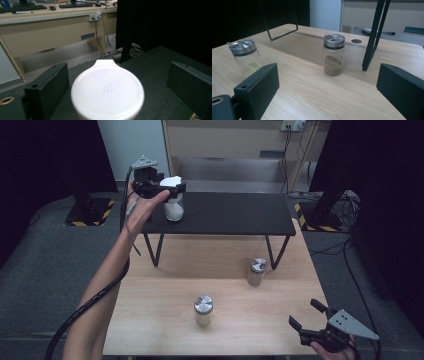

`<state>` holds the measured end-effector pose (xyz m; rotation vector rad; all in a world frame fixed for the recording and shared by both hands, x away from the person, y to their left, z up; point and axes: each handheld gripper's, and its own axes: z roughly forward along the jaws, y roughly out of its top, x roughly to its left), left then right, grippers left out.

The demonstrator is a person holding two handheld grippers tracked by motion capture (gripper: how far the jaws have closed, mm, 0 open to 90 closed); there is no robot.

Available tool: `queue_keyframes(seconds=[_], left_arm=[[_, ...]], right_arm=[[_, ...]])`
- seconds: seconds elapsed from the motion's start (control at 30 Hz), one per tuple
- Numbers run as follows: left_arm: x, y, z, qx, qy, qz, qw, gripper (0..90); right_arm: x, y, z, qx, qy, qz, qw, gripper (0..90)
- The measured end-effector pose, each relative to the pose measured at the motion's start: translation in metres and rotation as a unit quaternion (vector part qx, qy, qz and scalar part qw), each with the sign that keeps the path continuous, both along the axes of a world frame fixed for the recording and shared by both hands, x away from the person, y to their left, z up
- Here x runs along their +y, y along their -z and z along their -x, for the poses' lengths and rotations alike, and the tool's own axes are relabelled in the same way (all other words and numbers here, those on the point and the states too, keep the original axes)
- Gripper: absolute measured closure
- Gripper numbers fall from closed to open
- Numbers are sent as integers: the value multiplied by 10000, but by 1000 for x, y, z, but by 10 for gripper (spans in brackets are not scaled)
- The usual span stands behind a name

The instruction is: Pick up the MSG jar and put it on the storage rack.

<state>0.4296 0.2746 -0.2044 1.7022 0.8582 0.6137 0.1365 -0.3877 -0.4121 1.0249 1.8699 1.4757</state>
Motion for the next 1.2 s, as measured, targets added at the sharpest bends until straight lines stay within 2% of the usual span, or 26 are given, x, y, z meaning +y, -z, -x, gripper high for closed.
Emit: queue_keyframes(seconds=[0.27, 0.33, 0.47, 0.63, 0.9, 1.2], left_arm=[[1, -13, 17, -313, -10, 4, 9995, 21], [2, -17, 22, -405, 40, -44, 9992, 26], [5, -22, 30, -480, 194, 16, 9987, 25], [8, -29, 41, -503, 380, 24, 9980, 26], [14, -32, 58, -539, 631, 67, 9965, 26], [22, -29, 79, -555, 1043, 101, 9929, 23]], right_arm=[[0, 0, 0, 2, -19, 11, 10000, 50], [0, 0, 0, 7, -21, 7, 10000, 50], [1, -1, 0, 0, -20, 11, 10000, 50], [1, -1, 0, 2, -26, 20, 10000, 50], [1, -1, 0, 1, -30, 24, 10000, 50], [2, -2, 0, 12, -28, 42, 10000, 50]])
